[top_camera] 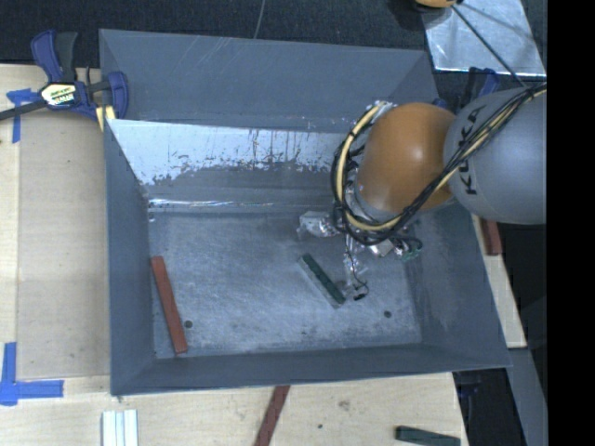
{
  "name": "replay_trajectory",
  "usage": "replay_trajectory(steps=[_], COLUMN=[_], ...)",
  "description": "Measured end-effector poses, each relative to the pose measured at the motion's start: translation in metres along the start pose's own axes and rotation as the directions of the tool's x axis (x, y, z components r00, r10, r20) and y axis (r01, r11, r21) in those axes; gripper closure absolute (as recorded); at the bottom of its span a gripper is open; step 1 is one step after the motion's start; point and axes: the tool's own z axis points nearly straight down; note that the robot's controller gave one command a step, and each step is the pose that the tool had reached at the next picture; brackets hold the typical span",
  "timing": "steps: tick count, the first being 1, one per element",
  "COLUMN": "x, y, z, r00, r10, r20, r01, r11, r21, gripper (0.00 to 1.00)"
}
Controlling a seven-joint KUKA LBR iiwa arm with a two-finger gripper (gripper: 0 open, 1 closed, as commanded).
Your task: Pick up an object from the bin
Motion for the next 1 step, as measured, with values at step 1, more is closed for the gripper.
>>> replay_trajectory(steps=[1], x=[0.0267], y=[0.0433], z=[0.0011], r00=[0.995], r10=[-0.100], r20=[0.000], r01=[0.100], r11=[0.995], r21=[-0.005], gripper=[1.00])
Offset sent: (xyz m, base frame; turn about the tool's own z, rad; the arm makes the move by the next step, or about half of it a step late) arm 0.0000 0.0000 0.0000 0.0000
